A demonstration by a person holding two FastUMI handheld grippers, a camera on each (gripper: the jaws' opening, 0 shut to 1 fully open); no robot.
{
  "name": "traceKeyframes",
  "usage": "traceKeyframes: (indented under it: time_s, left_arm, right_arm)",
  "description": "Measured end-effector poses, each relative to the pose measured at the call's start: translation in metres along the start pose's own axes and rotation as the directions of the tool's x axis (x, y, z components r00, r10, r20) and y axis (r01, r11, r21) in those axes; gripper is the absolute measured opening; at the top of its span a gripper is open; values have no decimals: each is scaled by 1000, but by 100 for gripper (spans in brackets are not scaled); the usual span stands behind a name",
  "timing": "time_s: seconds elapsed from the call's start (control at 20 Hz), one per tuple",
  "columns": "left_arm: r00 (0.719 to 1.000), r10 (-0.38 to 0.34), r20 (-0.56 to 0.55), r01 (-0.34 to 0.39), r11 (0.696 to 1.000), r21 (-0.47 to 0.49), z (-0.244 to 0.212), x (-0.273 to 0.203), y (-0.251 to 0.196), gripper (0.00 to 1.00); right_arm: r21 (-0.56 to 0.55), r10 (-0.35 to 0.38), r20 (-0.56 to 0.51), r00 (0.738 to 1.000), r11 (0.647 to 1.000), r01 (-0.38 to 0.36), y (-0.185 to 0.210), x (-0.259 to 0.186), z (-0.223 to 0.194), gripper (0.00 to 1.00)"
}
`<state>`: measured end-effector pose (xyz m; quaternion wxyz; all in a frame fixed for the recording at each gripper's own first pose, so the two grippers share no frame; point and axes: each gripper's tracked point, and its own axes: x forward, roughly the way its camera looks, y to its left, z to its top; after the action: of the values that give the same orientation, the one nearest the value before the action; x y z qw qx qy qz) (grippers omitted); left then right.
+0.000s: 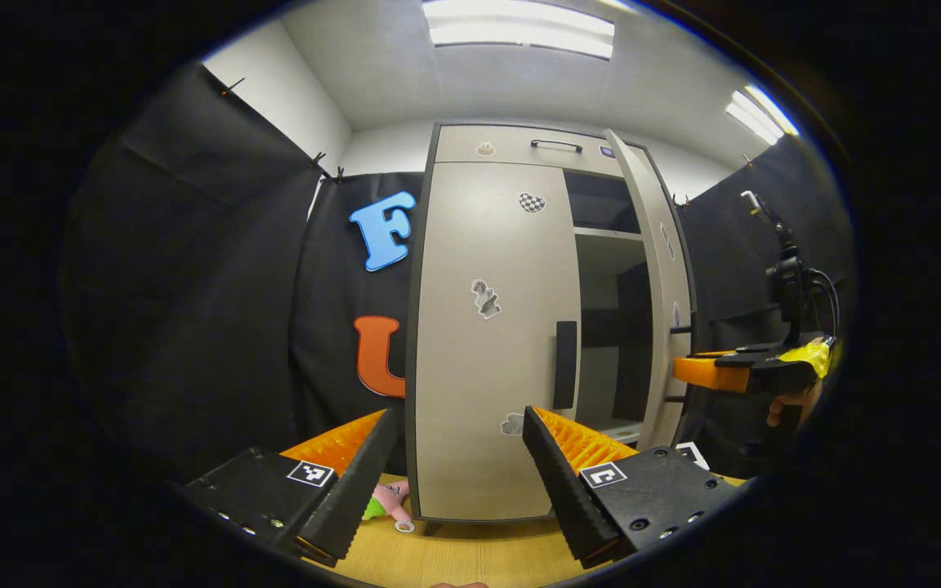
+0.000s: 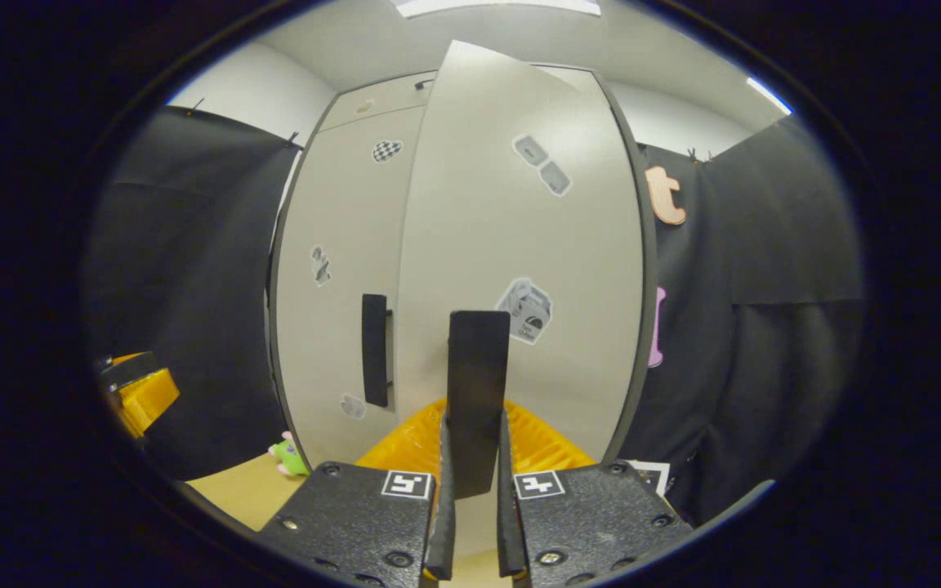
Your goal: Open the right door of the double-door shoe cabinet with the right hand, and open the left door with the left hand.
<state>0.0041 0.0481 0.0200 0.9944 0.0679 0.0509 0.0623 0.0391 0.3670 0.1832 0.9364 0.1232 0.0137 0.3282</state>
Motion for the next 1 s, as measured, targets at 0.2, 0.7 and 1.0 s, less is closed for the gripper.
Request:
traceKeyframes:
  time_s: [0.2, 0.7, 1.0]
  left_arm:
    - [1000, 8, -5, -8, 1000, -11, -3, 2, 1, 93]
    - [999, 0, -37, -1, 999, -39, -15, 6, -11, 94]
    - [999, 5, -35, -7, 999, -45, -15, 9, -14, 94]
  right_arm:
    - [9, -20, -4, 1000, 1000, 20, -23, -26, -1, 22]
    - [-19, -87, -13, 996, 996, 87, -67, -62, -7, 23]
    - [-15, -114, -25, 993, 993, 113, -90, -76, -16, 14]
